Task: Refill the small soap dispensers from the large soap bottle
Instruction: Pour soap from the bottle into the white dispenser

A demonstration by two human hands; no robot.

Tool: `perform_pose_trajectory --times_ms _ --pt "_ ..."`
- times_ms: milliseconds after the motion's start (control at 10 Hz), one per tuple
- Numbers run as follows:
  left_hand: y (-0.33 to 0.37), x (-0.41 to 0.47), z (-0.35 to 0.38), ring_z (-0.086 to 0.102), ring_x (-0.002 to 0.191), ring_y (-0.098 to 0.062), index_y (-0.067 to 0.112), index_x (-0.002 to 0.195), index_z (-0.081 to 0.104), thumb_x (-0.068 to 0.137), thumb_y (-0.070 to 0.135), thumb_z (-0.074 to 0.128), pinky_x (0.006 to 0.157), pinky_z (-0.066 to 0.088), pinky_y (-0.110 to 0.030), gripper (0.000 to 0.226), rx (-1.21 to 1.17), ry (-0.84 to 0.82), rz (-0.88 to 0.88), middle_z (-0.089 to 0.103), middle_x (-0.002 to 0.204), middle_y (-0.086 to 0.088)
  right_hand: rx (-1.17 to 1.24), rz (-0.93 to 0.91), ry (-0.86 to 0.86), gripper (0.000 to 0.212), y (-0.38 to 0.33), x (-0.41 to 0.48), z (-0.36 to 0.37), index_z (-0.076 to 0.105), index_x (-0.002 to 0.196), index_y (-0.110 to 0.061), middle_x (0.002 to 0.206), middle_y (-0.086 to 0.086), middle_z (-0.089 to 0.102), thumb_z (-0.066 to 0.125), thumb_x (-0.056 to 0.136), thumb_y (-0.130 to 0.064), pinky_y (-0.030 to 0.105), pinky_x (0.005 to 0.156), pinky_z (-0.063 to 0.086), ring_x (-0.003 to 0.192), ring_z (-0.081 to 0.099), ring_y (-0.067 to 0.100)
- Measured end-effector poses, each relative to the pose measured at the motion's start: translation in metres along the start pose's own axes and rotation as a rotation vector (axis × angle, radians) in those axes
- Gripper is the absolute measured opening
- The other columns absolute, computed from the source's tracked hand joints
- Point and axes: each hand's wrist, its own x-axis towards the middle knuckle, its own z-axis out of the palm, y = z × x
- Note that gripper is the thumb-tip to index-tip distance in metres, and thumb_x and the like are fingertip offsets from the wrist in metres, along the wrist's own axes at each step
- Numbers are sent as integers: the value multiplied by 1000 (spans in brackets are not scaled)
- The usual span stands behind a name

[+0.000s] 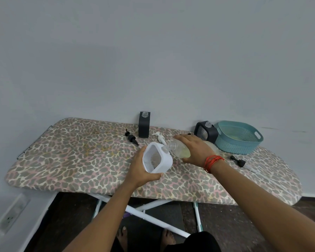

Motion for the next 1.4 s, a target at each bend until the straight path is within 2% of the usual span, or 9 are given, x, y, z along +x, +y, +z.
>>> perform_pose_trajectory --times_ms 200,400,500,700,1000,1400 --pt "-2 1 1 55 118 -4 42 137 47 50 36 98 94 51 -35 101 24 -1 29 54 128 20 -103 -13 -26 94 1 2 -5 33 154 -29 156 1 39 83 74 -33 42 116 33 138 41 26" --pt "-2 2 1 53 117 1 55 133 43 49 40 97 89 47 -27 101 47 1 42 51 126 28 -166 -42 -13 97 0 3 -8 36 152 -28 154 0 43 88 70 -31 42 114 33 137 43 27" --pt "-3 2 2 52 117 3 53 135 43 49 41 97 88 46 -24 101 53 -1 45 50 126 29 -189 -52 1 98 -1 4 -10 39 151 -28 152 0 45 89 67 -31 43 112 36 135 46 28" --pt "-3 2 2 53 117 2 50 135 44 49 41 97 88 45 -23 100 61 4 52 50 126 29 -245 -72 23 97 -3 3 -15 43 149 -27 149 0 49 91 65 -33 43 111 38 131 49 27" --pt "-2 2 2 52 118 2 56 133 42 49 39 96 89 45 -24 101 62 4 59 49 126 31 -296 -71 15 94 -6 4 -17 40 150 -29 150 -2 47 88 69 -36 43 112 35 132 47 25" --pt "-3 2 2 52 120 0 53 135 43 49 39 97 94 48 -30 102 63 9 61 50 129 29 -337 -71 4 93 -7 6 -20 39 150 -30 151 -2 46 87 70 -39 44 112 34 133 47 27"
